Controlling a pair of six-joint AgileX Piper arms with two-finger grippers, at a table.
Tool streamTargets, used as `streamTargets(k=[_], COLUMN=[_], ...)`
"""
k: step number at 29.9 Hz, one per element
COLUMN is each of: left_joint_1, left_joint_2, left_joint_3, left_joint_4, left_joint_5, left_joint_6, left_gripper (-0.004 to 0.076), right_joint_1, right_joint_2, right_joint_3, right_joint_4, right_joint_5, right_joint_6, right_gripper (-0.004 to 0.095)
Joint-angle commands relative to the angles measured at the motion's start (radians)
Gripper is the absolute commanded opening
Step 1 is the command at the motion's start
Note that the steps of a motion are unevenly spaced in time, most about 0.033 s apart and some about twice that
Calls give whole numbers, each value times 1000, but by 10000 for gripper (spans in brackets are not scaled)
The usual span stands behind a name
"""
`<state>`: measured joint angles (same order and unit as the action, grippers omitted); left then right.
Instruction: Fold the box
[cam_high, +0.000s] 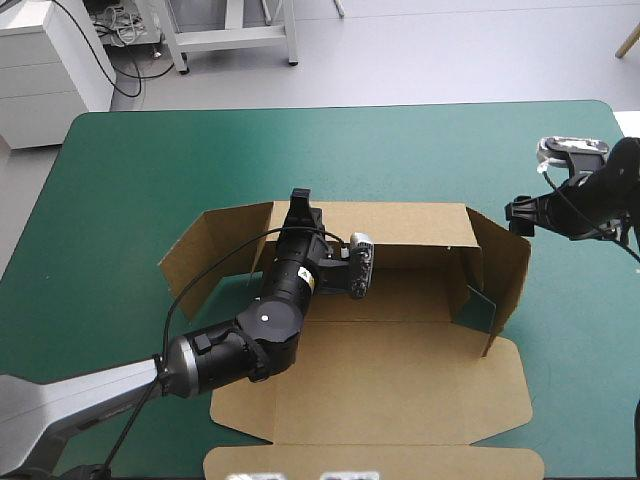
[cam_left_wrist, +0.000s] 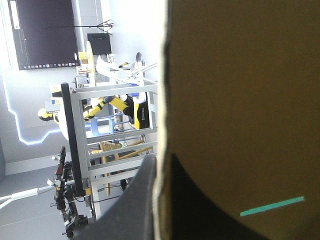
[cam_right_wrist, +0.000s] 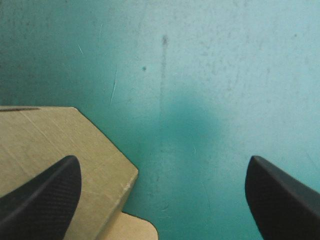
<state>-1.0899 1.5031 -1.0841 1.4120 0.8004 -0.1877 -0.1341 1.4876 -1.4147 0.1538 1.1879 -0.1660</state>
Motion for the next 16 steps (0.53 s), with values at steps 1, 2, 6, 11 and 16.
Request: streamTargets(k=[1,2,6,11,16], left_joint_1=[-7,-7,-7,-7,-7], left_joint_2=[-35,-35,-35,-35,-35], left_joint_3=[-30,-30,-30,-30,-30], left_joint_4=[64,64,64,64,64], left_joint_5=[29,32,43,43,45], left_joint_6=[-14,-14,-14,-14,-14], left_gripper=[-8,-8,-8,-8,-8], right_joint_1=[-8,-8,-8,-8,-8], right_joint_2=[-75,-83,-127,-179,-233], right_joint_3=[47,69,151,238,307], right_joint_4=[7,9,28,76,145], right_joint_5=[-52,-57,-74,-124,-163], right_joint_6=[-5,-3,-7,-23,-75], right_gripper=[817,817,817,817,817])
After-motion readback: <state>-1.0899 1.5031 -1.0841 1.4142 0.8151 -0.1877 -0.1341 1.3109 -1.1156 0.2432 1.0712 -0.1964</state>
